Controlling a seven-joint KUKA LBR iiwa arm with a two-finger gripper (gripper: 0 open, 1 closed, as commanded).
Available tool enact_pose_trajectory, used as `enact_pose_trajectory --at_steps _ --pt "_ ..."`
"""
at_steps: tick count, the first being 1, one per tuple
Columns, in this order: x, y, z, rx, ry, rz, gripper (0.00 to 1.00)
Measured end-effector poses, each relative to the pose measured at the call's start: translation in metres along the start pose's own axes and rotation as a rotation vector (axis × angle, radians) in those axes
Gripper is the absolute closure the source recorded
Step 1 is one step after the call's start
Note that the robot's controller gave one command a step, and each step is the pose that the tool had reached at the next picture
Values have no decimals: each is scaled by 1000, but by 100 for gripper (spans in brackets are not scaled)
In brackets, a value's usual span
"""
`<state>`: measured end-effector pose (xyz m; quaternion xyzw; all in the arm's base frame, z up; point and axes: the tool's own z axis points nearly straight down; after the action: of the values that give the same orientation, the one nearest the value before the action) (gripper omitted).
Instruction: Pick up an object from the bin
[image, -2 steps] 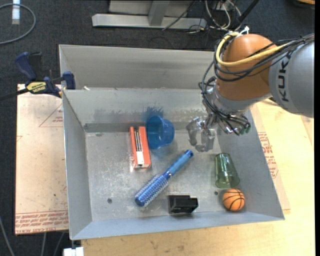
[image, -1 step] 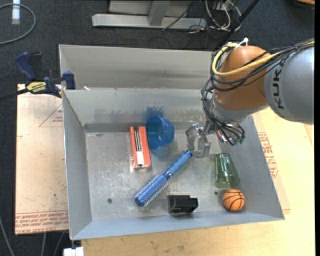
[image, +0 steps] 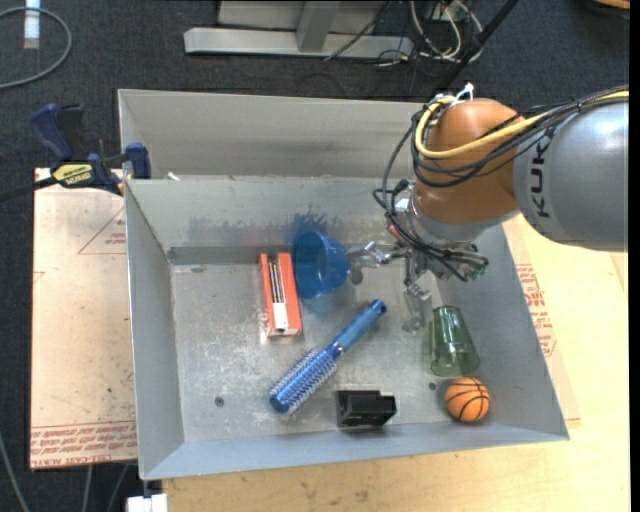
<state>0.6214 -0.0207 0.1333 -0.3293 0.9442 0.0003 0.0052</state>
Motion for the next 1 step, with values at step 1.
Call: enact_pose_trajectory --at_steps 1 --pt "0 1 -1 -1 0 1 0"
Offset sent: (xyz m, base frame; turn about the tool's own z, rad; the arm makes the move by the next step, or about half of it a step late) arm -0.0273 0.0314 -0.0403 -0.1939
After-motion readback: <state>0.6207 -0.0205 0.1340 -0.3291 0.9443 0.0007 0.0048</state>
